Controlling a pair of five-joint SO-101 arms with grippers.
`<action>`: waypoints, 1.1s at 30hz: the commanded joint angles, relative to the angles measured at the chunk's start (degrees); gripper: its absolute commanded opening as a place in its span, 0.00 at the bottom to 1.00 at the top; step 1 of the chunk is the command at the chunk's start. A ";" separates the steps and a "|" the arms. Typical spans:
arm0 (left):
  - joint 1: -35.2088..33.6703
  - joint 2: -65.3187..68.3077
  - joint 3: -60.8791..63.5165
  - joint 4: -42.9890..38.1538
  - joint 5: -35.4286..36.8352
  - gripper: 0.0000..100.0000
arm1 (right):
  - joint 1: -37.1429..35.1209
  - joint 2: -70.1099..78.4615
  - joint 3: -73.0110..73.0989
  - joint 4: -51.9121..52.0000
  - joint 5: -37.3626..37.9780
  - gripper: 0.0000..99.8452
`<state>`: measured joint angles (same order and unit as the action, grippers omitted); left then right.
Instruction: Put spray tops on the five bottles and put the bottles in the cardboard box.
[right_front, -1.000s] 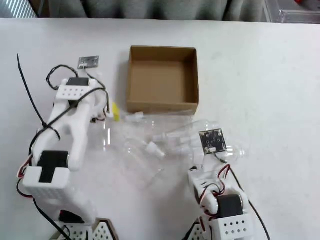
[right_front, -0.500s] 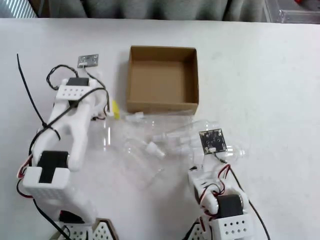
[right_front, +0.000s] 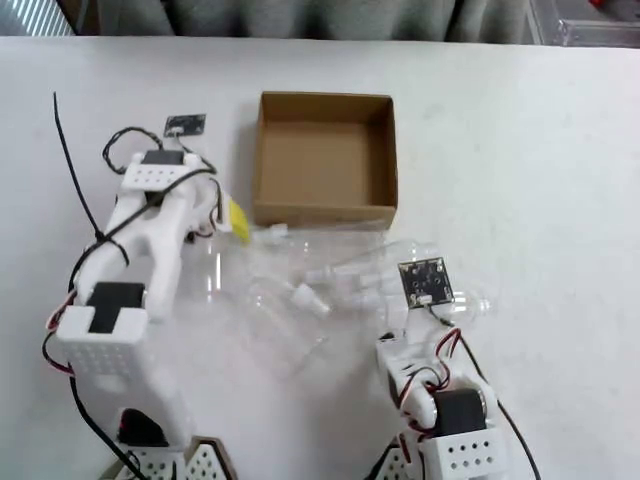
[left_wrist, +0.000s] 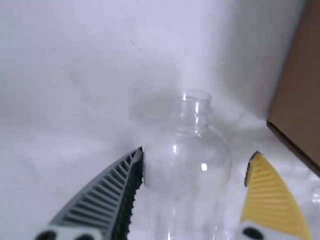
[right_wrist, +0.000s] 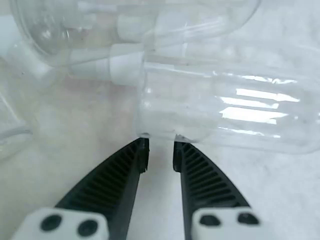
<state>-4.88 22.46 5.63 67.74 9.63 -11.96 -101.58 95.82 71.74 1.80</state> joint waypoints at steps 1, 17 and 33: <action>-0.66 -0.40 -3.96 1.32 -0.70 0.32 | -0.40 -0.40 1.05 0.22 0.62 0.07; 1.63 -0.48 -2.90 3.34 -1.14 0.15 | -0.40 -0.40 1.05 0.22 0.62 0.07; 1.10 -3.91 -1.93 7.47 -1.32 0.37 | -0.40 -0.40 1.05 0.22 0.62 0.07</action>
<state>-3.56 22.02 4.84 74.86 8.66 -11.96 -101.58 95.82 71.74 1.80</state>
